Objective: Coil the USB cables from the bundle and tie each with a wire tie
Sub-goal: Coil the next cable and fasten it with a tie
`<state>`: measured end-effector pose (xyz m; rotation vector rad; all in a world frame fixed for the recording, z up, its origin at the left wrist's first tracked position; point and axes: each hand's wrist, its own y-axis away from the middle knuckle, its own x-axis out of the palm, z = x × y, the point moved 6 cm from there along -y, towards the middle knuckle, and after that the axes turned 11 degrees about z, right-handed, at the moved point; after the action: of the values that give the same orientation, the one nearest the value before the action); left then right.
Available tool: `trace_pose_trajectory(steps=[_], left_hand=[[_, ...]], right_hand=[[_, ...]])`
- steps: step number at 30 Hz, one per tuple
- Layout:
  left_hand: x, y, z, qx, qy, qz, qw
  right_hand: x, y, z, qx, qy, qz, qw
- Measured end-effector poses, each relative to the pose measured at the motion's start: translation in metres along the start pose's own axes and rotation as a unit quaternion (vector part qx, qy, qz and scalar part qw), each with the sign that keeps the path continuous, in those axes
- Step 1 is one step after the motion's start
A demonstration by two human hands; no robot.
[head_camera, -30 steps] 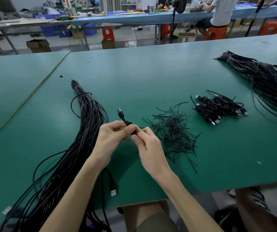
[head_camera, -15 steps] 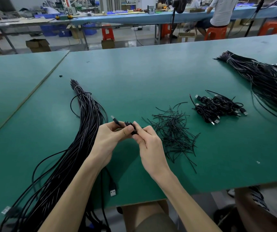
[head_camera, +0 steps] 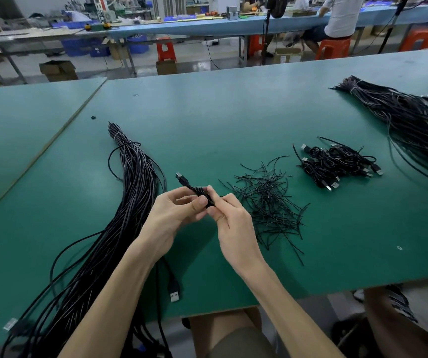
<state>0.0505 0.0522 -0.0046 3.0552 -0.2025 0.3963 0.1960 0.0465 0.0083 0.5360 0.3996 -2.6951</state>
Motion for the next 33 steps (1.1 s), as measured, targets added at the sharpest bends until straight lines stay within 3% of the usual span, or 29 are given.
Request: trace_pose_trajectory(steps=[16, 26, 33], left_hand=[[0.0, 0.002, -0.002, -0.01, -0.092, 0.023, 0.995], [-0.008, 0.0, 0.003, -0.011, -0.092, -0.036, 0.995], [-0.005, 0.0, 0.006, -0.011, -0.119, -0.004, 0.993]], right_hand=[[0.006, 0.0, -0.003, -0.02, 0.057, 0.001, 0.998], [0.012, -0.001, -0.008, -0.027, 0.079, 0.014, 0.996], [0.015, -0.001, -0.012, -0.018, 0.106, 0.029, 0.994]])
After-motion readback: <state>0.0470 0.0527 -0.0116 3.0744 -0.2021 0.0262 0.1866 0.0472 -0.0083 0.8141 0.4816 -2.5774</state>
